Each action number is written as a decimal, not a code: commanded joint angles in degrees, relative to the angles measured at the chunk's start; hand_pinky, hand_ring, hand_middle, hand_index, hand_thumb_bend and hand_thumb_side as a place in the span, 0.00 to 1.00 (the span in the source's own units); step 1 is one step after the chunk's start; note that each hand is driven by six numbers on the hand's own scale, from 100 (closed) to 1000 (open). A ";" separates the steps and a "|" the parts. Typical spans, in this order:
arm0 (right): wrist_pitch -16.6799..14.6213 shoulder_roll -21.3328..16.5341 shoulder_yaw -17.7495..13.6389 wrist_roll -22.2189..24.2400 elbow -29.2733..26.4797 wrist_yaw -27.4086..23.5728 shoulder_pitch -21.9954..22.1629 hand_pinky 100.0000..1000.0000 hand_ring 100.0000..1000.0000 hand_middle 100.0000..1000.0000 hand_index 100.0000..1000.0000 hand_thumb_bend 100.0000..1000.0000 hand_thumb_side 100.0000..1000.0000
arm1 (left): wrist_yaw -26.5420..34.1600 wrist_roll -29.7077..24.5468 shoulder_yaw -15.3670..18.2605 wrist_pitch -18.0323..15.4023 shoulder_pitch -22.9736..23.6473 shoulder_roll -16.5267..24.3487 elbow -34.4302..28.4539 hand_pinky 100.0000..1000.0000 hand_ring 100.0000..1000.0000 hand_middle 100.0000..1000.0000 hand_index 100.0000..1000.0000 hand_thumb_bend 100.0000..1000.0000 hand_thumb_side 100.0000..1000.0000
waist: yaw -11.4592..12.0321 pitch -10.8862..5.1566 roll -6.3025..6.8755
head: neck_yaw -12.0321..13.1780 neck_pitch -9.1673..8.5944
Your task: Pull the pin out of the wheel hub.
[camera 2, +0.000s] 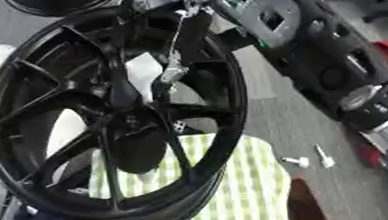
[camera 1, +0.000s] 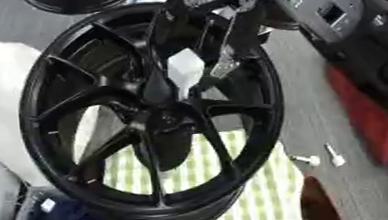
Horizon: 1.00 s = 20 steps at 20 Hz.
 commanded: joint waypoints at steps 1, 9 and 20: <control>-1.27 0.15 0.02 0.68 -2.27 1.78 -0.23 0.80 0.77 0.77 0.83 0.55 0.31 | -0.39 0.18 0.46 -0.01 -0.17 1.61 -0.57 0.67 0.61 0.44 0.67 0.78 0.32 | -0.14 -1.08 0.48 | 0.40 -1.15; -1.46 1.11 -0.25 0.68 -3.82 4.28 2.12 0.79 0.77 0.77 0.83 0.55 0.31 | -0.41 0.12 0.17 -0.10 -0.10 1.39 -0.38 0.67 0.61 0.44 0.67 0.78 0.32 | -0.04 -0.88 0.92 | 0.28 -2.72; -0.26 2.13 -2.90 0.67 -4.19 6.86 3.58 0.78 0.76 0.76 0.83 0.52 0.29 | -0.31 -0.26 0.11 -0.16 0.09 1.42 -0.17 0.67 0.61 0.44 0.67 0.78 0.32 | -0.13 -0.70 1.21 | 0.18 -3.69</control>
